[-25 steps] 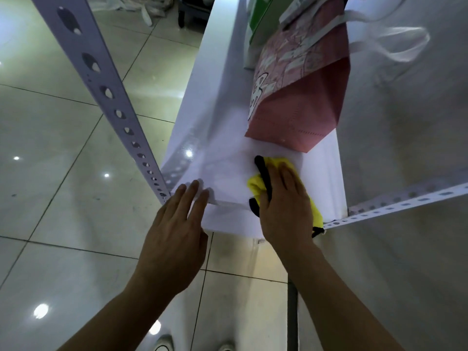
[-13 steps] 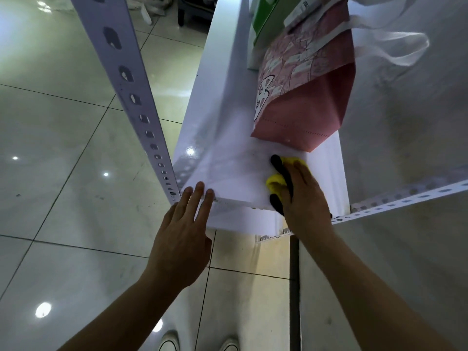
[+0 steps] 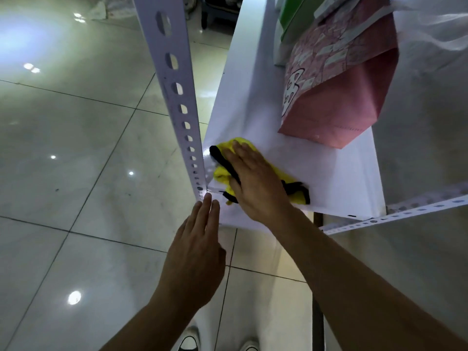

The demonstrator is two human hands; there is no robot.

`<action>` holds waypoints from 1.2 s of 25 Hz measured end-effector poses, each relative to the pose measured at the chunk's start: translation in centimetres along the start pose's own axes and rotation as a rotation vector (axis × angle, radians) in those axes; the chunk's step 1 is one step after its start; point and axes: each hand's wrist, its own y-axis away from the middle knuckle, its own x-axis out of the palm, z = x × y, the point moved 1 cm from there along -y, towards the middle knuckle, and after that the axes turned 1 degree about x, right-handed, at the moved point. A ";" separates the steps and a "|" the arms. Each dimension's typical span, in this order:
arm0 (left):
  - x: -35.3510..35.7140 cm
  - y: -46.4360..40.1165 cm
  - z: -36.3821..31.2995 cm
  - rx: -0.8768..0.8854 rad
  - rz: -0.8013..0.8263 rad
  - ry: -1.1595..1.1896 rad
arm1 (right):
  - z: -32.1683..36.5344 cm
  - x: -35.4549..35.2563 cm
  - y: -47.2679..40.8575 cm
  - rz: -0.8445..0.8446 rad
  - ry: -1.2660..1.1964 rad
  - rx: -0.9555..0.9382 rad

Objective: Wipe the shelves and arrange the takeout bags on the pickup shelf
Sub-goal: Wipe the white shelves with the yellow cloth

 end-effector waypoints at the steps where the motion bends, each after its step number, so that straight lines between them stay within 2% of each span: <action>1: 0.0 0.6 0.6 -0.016 -0.003 0.006 | -0.5 -0.3 -1.8 0.013 0.000 -0.030; 2: -0.1 1.0 1.1 -0.029 -0.006 0.003 | -1.1 -0.5 -3.5 0.026 0.006 -0.025; 5: -0.1 1.5 1.1 -0.032 -0.001 -0.006 | -0.2 0.6 -5.0 -0.017 0.102 0.150; 6: -0.1 1.4 1.0 -0.039 -0.010 0.017 | 1.2 1.3 -4.1 -0.045 0.123 0.144; 8: -0.1 1.4 0.6 -0.031 -0.007 0.009 | 3.3 2.2 -1.6 -0.011 0.121 0.005; 10: -0.2 1.4 0.5 -0.023 0.019 -0.027 | 2.6 1.9 -1.5 0.075 0.080 -0.097; 11: -0.3 1.5 0.3 -0.046 0.053 -0.024 | 1.5 1.2 -2.7 0.080 0.063 -0.079; 14: -0.6 1.6 0.2 -0.027 0.015 -0.044 | -0.9 0.0 -6.5 0.068 0.105 0.122; 16: -1.0 0.8 -0.1 0.027 -0.032 -0.039 | -1.2 -0.6 -5.9 0.031 0.138 0.178; 19: -1.5 -0.8 -1.6 0.130 -0.067 -0.018 | -1.3 -1.0 0.4 -0.042 0.058 0.275; 22: -1.2 -2.8 -2.6 0.208 -0.101 0.026 | -4.1 -2.5 7.8 -0.099 0.076 0.546; 24: -0.4 -3.5 -2.6 0.217 -0.092 0.005 | -6.9 -4.0 10.2 -0.173 0.046 0.751; 25: 0.0 -3.6 -2.4 0.211 -0.077 -0.013 | -8.1 -4.6 10.3 -0.154 0.054 0.825; 27: 0.7 -3.5 -2.1 0.184 -0.030 -0.038 | -10.0 -5.3 9.1 -0.116 0.095 0.917; 30: 0.7 -3.4 -1.7 0.193 0.002 -0.047 | -11.8 -6.3 6.4 -0.192 0.032 1.086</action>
